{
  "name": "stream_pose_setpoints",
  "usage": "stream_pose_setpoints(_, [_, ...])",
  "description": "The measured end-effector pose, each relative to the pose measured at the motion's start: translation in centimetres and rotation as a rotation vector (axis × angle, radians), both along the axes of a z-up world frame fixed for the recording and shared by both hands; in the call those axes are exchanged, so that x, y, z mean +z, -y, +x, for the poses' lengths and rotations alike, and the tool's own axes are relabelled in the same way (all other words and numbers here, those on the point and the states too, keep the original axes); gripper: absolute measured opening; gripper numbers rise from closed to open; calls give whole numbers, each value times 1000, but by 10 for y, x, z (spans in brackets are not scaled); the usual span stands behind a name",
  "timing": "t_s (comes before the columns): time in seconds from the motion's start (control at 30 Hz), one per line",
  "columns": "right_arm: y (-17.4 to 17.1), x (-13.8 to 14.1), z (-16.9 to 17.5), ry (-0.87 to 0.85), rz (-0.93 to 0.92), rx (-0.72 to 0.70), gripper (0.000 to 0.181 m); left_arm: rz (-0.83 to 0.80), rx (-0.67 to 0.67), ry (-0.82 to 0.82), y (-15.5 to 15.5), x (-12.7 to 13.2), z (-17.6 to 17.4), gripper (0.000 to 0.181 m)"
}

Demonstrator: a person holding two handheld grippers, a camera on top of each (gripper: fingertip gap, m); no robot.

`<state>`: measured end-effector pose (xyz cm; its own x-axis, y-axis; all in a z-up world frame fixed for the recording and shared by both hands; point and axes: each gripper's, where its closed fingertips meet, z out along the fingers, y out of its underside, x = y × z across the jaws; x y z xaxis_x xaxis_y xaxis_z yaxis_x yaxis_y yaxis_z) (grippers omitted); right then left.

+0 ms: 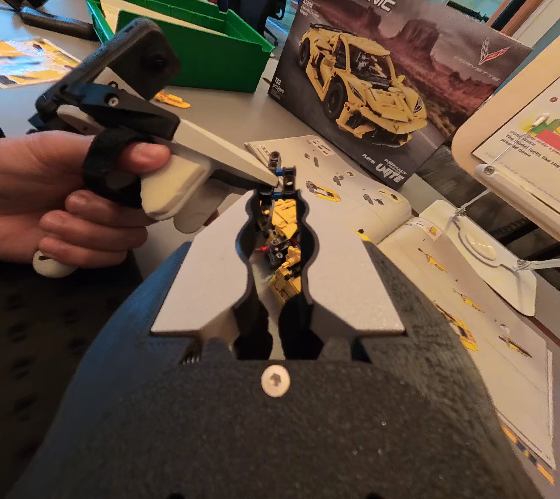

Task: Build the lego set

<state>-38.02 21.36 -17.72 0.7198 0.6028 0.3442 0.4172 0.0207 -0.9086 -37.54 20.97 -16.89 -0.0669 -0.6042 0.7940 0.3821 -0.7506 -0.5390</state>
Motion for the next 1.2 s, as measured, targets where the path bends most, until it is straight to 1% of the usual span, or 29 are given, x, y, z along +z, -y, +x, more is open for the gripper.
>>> stream_pose_setpoints(0.03, [1,-2,0,24,11,-6,18,1,1,-4,0,0,0,16])
stream_pose_setpoints(0.1, [2,0,0,40,25,-17,18,5,-5,3,1,1,0,16])
stream_pose_setpoints(0.27, [2,-3,1,25,-8,2,17,6,-5,-13,2,-1,2,16])
stream_pose_setpoints(0.37, [-1,-8,0,-21,-71,23,17,45,53,-88,-2,-6,1,16])
stream_pose_setpoints(0.47, [-1,-6,0,0,-7,-4,20,70,77,-97,-2,-4,0,16])
stream_pose_setpoints(0.5, [-1,-5,1,17,41,-24,24,71,74,-91,-2,-4,0,16])
stream_pose_setpoints(0.57, [1,0,0,52,126,-46,24,60,43,-85,1,-4,2,16])
stream_pose_setpoints(0.63, [4,2,-3,59,143,-35,27,72,22,-91,4,-4,4,16])
stream_pose_setpoints(0.7, [4,1,-2,52,134,-23,26,64,-31,-78,10,-3,8,15])
stream_pose_setpoints(0.77, [8,5,-1,26,137,6,24,50,-96,-39,15,0,8,16])
stream_pose_setpoints(0.8, [10,7,0,21,151,14,20,56,-122,-17,18,3,7,16])
stream_pose_setpoints(0.83, [13,10,2,15,162,28,18,68,-136,7,20,8,5,19])
stream_pose_setpoints(0.9, [15,9,6,12,155,51,18,70,-119,36,18,12,0,20])
stream_pose_setpoints(0.97, [20,12,6,-20,153,93,18,43,-108,70,14,13,-4,12])
stream_pose_setpoints(1.0, [20,11,7,-14,152,93,18,40,-115,79,14,13,-4,8])
stream_pose_setpoints(1.2, [21,10,7,-7,159,95,18,92,-64,16,14,10,-3,7])
